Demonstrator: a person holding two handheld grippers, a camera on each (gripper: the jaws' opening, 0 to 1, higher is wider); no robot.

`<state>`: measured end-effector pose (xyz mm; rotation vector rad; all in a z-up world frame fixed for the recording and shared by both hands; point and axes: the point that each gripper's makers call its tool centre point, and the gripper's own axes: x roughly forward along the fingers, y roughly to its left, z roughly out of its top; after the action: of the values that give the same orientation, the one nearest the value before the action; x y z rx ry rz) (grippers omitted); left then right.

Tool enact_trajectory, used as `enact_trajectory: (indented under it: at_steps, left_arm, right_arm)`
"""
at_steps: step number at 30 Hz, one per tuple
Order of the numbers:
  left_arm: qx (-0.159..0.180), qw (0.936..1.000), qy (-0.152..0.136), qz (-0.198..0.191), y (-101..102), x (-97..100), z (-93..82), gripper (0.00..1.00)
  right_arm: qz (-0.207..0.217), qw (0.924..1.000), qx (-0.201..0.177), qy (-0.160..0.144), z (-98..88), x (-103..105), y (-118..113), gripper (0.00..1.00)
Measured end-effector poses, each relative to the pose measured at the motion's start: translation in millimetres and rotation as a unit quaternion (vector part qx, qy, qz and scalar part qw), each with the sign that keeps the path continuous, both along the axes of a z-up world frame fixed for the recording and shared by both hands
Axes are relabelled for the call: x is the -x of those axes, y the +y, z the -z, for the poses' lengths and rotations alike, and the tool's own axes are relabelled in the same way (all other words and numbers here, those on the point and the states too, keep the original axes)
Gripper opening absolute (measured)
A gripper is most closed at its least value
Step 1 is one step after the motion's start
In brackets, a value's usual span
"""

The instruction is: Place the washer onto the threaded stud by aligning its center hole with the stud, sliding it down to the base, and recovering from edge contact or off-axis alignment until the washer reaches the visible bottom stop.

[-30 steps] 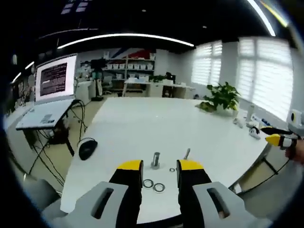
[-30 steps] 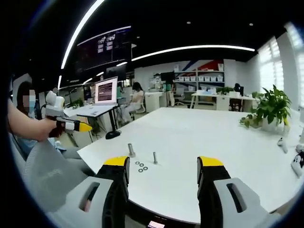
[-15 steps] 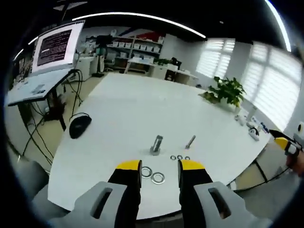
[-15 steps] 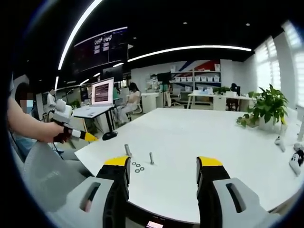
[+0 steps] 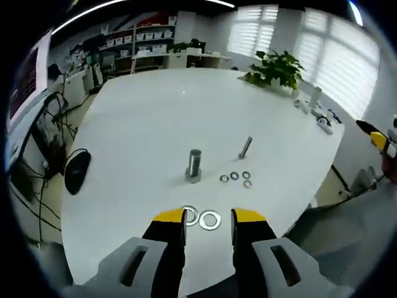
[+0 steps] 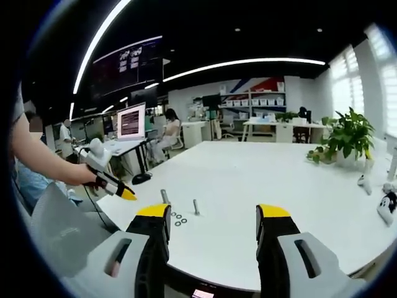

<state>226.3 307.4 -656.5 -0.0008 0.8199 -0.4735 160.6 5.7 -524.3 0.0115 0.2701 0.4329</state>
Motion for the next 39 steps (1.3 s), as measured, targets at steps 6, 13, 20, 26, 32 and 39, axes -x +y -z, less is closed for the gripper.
enact_trajectory:
  at_steps: [6,13,20,26,32,39]
  left_arm:
    - [-0.090,0.9913,0.039,0.088,-1.7,6.4,21.2,0.22]
    - [-0.143,0.9731,0.047,0.175,-16.8,4.1,31.1,0.15]
    - [-0.247,0.9247,0.076,0.280,-6.1,6.1,51.4,0.14]
    - [-0.267,0.9052,0.081,0.321,-1.8,-1.5,64.9,0.11]
    - [-0.283,0.8929,0.099,0.336,5.3,-7.4,72.0,0.11]
    - [-0.299,0.8757,0.113,0.362,6.6,-8.6,84.4,0.12]
  right_arm:
    - [0.001,1.0000,0.000,0.001,0.6,-0.1,-0.7,0.58]
    - [0.001,1.0000,0.000,0.004,2.0,-0.1,-1.2,0.58]
    - [0.002,1.0000,0.002,0.005,2.6,0.0,-1.7,0.57]
    - [0.003,1.0000,0.003,0.007,3.3,0.0,-2.2,0.57]
    - [0.002,1.0000,0.003,0.009,4.2,-0.3,-1.9,0.57]
    - [0.002,0.9999,0.003,0.012,5.6,-0.3,-1.7,0.57]
